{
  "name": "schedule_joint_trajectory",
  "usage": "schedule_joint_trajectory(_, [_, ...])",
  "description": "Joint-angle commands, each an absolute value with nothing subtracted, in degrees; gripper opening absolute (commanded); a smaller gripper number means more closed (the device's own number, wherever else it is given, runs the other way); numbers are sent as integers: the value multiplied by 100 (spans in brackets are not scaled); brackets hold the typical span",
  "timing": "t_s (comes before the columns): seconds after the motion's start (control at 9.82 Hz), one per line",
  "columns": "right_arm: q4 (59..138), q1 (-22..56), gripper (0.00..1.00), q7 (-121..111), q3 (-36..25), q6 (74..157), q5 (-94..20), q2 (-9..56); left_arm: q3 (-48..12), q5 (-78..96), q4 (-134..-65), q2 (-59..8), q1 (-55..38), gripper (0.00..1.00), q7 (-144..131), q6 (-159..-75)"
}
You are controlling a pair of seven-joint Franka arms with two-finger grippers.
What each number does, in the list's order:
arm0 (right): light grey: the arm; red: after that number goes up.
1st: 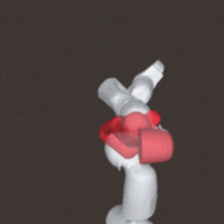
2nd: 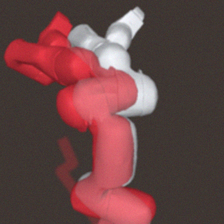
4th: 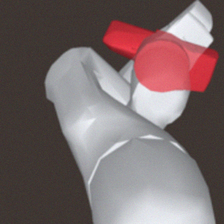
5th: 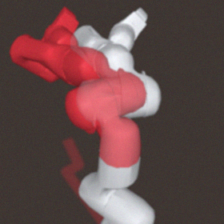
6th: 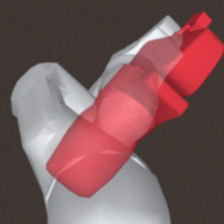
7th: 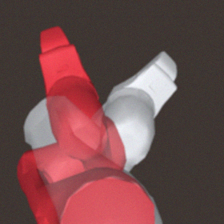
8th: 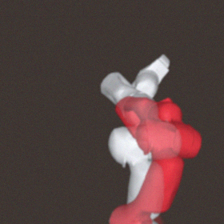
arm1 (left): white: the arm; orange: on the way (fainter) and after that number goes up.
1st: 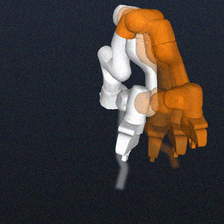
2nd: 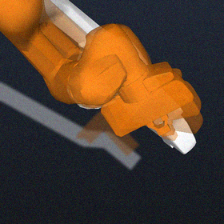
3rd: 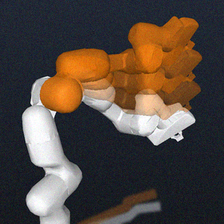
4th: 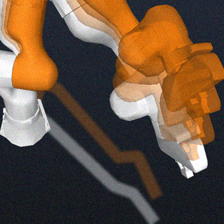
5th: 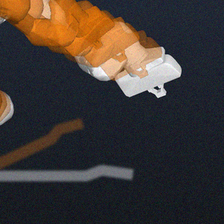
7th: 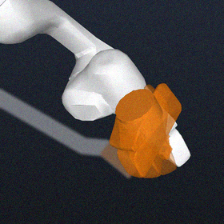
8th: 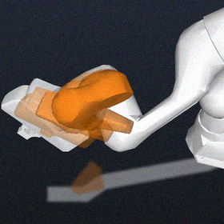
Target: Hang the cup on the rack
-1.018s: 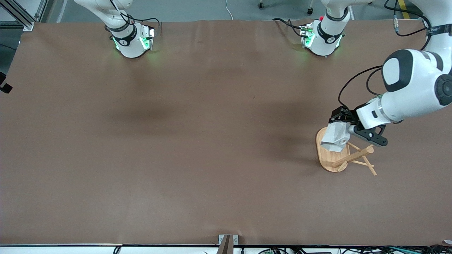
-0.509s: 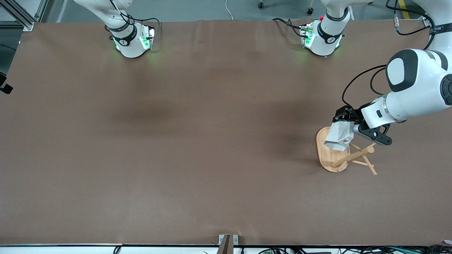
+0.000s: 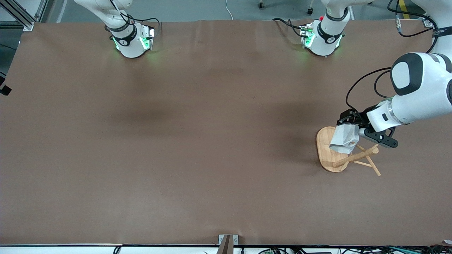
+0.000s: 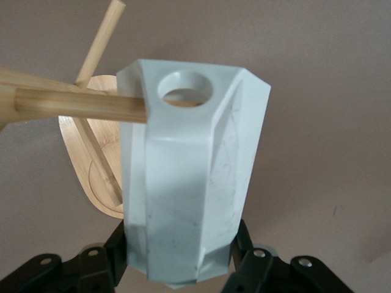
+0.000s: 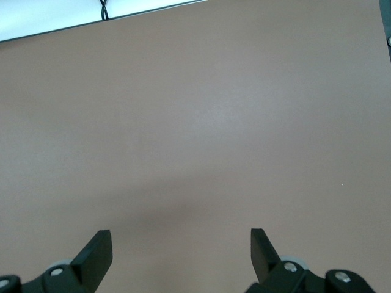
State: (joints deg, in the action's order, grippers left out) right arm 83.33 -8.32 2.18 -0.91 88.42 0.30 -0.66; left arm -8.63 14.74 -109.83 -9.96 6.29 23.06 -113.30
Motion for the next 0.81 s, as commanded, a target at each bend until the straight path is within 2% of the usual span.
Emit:
schedule_joint_trajectory(0.0, [8288, -896, 100, 272, -35, 8842, 97, -44, -809, 1424, -10995, -1143, 642, 68, 2093, -11294])
schedule_joint_trajectory(0.1, [8288, -896, 100, 272, -35, 8850, 97, -44, -809, 1415, -11004, -1108, 633, 100, 2144, -11120])
schedule_joint_trajectory(0.2, [8288, -905, 100, 272, -35, 8851, 97, -44, -791, 1459, -10987, -1047, 642, 100, 2145, -10701])
schedule_joint_trajectory(0.71, [8288, -923, 100, 272, -44, 8851, 88, -44, -545, 1512, -10951, -783, 642, 100, 2153, -10495])
